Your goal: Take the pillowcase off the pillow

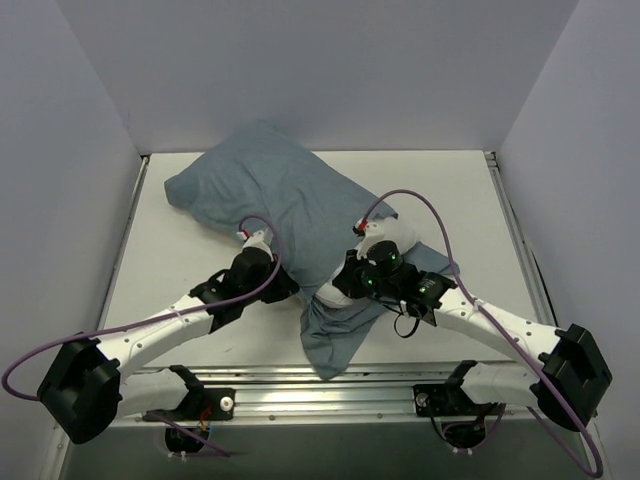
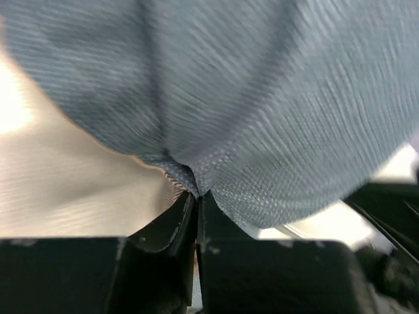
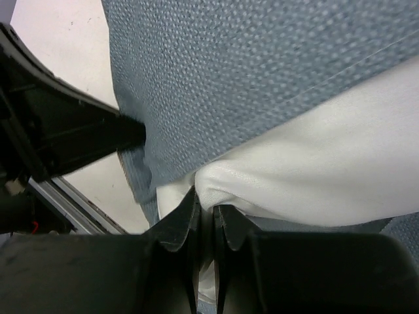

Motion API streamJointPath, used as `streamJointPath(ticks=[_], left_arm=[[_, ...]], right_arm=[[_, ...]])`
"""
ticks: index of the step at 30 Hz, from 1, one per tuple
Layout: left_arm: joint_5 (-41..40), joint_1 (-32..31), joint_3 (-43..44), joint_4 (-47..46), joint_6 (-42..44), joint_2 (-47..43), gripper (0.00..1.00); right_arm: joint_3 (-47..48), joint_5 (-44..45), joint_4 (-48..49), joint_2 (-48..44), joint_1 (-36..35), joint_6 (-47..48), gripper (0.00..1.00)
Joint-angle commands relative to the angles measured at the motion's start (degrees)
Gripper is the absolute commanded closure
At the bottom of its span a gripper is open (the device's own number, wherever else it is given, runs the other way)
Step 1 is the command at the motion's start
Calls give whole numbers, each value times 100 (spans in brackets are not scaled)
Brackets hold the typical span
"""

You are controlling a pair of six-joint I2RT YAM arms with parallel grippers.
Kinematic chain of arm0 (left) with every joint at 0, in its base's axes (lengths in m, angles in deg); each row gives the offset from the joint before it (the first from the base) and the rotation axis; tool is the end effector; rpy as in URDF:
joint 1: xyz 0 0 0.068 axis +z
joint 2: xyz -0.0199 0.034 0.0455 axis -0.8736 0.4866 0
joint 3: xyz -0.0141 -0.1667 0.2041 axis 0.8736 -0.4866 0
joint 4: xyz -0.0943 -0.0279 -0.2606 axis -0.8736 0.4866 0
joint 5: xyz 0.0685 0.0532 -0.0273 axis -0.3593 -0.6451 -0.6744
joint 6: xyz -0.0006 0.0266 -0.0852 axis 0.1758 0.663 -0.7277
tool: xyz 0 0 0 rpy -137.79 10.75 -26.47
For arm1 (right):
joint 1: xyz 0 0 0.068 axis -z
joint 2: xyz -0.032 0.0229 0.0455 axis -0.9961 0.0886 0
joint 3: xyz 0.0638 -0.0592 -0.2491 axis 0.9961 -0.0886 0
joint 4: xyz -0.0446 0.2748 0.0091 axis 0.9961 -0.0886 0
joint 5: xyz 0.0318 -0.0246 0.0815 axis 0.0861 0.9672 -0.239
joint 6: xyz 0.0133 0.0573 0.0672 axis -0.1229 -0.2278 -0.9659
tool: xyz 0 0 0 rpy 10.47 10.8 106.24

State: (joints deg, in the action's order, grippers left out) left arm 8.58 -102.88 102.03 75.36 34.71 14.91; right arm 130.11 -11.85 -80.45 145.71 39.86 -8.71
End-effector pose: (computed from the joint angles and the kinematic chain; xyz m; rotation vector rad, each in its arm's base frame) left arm 0.2288 -0.2038 0.1768 -0.1749 2.3303 -0.8433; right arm 0.2272 0.2394 0.2335 -0.3457 2.0116 0.9542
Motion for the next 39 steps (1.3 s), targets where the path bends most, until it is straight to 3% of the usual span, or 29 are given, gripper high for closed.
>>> streamJointPath(ticks=[1, 4, 8, 17, 23, 24, 25, 27, 28, 29, 31, 32, 35, 39], left_arm=[[-1447, 209, 276, 719, 105, -222, 93], [-2343, 655, 58, 896, -219, -485, 98], [-2811, 1254, -452, 466, -774, -661, 98], [-3989, 1405, -656, -326, -1723, 146, 98], [-3341, 1493, -349, -607, -1216, 446, 89], [-3174, 1493, -287, -529, -1057, 394, 86], [-2807, 1493, -235, -511, -708, 237, 77], [-2445, 1493, -33, 5, -311, 8, 62], [-2269, 1484, 55, 156, 100, -263, 48], [-1910, 1475, 239, 297, 296, -397, 41], [-1383, 1449, 442, 701, 909, -765, 22], [-1197, 1423, 547, 824, 1096, -871, 20], [-434, 1361, 951, 1036, 1650, -1162, 12], [9, 1177, 1793, 950, 1985, -961, 11]], right_arm=[[337, -220, 128, -538, 6, 198, 100], [433, -430, -223, -1073, 6, 286, 100], [687, -764, -740, -2109, 15, 435, 100], [1383, -1089, -1700, -2929, 15, 752, 100], [831, -1757, -1780, -2535, -3, 752, 100], [725, -1775, -1780, -2429, -3, 717, 100], [559, -1793, -1797, -2315, 6, 717, 100], [469, -1837, -1955, -1876, 6, 743, 82], [434, -1854, -2025, -1753, 6, 813, 74], [443, -1828, -2113, -1543, -3, 840, 56], [513, -1549, -2157, -1497, 6, 805, 41], [626, -1312, -2166, -1558, 15, 735, 30], [1064, -398, -2341, -1594, 128, 673, 20], [1505, 473, -2588, -1418, 671, 594, 20]])
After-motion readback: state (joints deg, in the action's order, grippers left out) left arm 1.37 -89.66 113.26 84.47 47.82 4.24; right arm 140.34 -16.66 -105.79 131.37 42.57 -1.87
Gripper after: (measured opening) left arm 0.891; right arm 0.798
